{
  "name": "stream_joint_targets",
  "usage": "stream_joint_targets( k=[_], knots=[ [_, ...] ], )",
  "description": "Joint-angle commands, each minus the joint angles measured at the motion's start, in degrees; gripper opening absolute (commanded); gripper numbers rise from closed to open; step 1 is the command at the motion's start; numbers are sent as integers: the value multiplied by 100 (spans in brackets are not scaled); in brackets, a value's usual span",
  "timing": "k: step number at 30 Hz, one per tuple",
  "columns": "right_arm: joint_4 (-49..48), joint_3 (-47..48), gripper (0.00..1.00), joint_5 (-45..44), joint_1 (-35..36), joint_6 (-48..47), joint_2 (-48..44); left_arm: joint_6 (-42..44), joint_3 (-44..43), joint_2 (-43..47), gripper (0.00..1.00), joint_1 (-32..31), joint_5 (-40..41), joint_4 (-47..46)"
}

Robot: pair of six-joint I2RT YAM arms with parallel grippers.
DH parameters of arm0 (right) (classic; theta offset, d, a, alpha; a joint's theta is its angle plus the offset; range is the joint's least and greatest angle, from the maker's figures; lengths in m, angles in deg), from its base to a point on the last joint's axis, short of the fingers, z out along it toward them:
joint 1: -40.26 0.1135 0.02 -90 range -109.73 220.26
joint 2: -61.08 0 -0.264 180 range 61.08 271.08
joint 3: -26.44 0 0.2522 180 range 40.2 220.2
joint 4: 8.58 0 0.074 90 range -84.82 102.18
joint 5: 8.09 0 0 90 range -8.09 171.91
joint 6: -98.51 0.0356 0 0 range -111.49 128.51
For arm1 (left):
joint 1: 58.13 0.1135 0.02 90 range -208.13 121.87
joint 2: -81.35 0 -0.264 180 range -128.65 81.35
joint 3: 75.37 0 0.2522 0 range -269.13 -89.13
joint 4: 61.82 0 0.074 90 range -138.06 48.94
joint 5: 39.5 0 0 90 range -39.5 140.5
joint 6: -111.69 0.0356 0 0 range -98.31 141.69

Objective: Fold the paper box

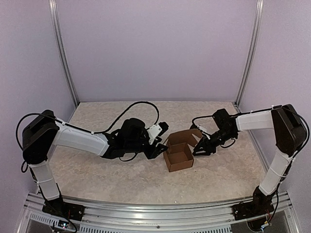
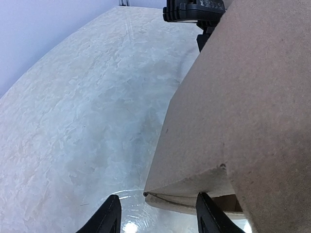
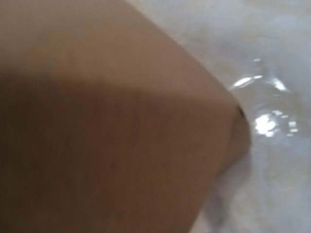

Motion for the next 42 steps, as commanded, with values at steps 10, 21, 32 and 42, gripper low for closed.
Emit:
stream_joint_targets(
  k=[10,21,32,42],
  knots=[
    [1140,338,38,-784,-213,-1309,-735,304,-63,-19,51,113,-309,-35],
    [1274,1024,37,-1498,-480,-2682,-539,435,-195,-52,50,153,-415,87],
    [641,1045,38,-956,36,-2352,-528,430,-379,-133,50,144,-597,156],
    [573,381,41,-1090,401,-2527,-1082,396,-426,-347,47,38,-815,134]
  ],
)
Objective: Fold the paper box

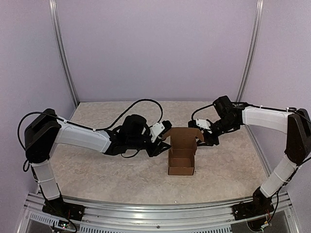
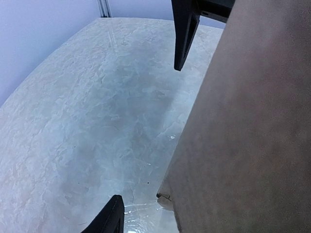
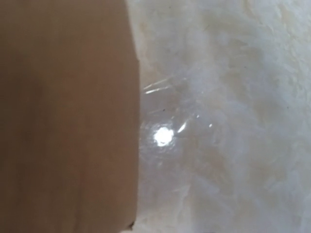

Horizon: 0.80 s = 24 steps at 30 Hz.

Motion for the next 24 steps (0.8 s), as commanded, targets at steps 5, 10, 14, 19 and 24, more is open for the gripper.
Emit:
stream_joint_targets(
  k=[5,10,14,19,24],
  knots=[
    [-334,-725,42,-249,247,-152,-599,20,-52,-300,47,-166,-207,9],
    [-648,-1084,42,-409,426,-89,-1075,-19,110,-203,47,-180,-200,-65],
    [-802,-1246,42,-415,548,-28,-1333,-34,223,-118,47,-176,-174,-121],
    [-651,-1246,49,-310,636,-25,-1364,-97,428,-17,47,-171,-196,-292],
    [-814,-1452,51,-299,755,133,-1338,-356,770,132,47,-179,243,-818]
  ],
)
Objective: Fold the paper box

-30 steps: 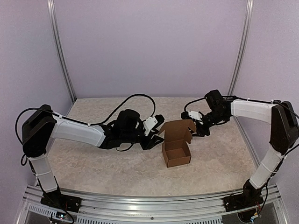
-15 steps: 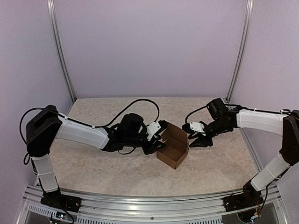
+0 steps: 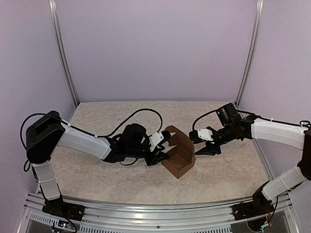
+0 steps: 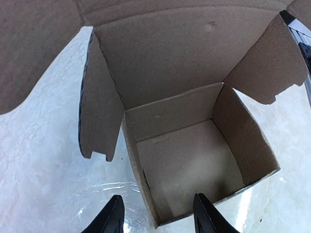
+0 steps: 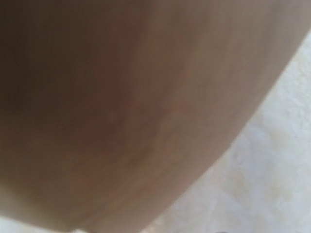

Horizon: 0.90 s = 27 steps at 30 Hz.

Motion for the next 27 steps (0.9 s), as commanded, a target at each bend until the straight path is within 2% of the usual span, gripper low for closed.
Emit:
stream_joint_targets(
  k=[1,4,9,13,19,23,27],
  knots=[
    [-120,-243,51,69,133,161,-22,-285,351,295,47,-23,497,-716],
    [-100,-246,51,78,138,218,-45,-345,655,478,50,43,437,-1293],
    [-79,-279,52,98,144,277,-158,-292,506,424,52,259,97,-1467],
    [-83,-295,52,95,147,327,-168,-250,534,281,52,435,-366,-1969],
    [-117,-306,52,61,198,420,-216,-111,174,-60,49,460,-587,-1930],
    [-102,-312,52,56,245,463,-212,-90,-66,-259,42,466,-748,-1872],
    [-60,-324,53,52,316,531,-233,-141,-112,-340,26,462,-891,-1895]
  ],
)
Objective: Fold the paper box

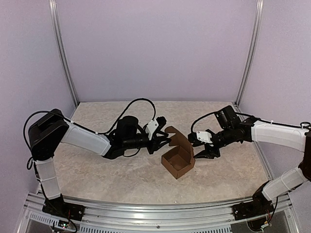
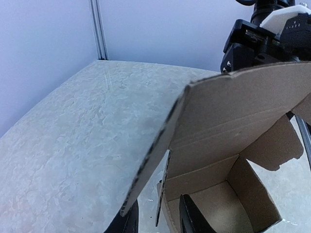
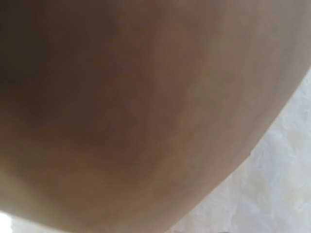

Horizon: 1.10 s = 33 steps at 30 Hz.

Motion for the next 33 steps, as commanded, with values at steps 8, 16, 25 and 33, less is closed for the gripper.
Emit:
stream_joint_targets(
  k=[8,16,25,33],
  knots=[
    [-145,-132,56,-64,361,556,-220,-141,-96,-161,5,6,-526,-86],
    [-430,-132,53,-276,560,865,-35,-497,173,-77,0,-11,-556,-313],
    [-559,-290,50,-654,965,746,-98,-730,683,22,0,-182,-367,-662],
    [-553,-403,50,-969,1180,529,-230,-966,1068,15,0,-238,-225,-956]
  ],
)
